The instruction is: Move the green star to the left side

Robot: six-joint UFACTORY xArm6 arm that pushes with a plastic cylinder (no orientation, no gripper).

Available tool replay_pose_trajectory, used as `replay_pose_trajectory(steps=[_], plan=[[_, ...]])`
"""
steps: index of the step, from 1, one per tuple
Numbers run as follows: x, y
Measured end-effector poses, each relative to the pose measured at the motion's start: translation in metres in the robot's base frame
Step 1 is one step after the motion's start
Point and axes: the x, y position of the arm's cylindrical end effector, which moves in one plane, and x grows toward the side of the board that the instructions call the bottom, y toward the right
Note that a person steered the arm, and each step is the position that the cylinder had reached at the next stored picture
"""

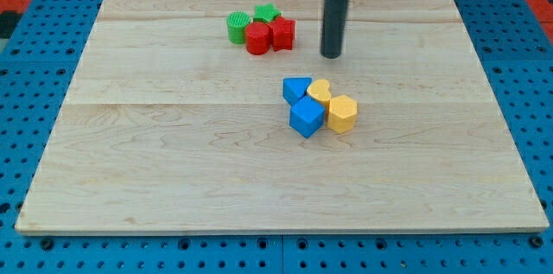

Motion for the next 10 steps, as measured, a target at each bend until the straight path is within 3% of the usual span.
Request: replay_pose_trajectory(steps=[1,4,6,7,8,10], plan=[[-0.054,0.007],[-0.117,0.007],[-0.109,0.016],[-0.079,0.016],[-0.058,-0.040],[-0.072,-0.158]])
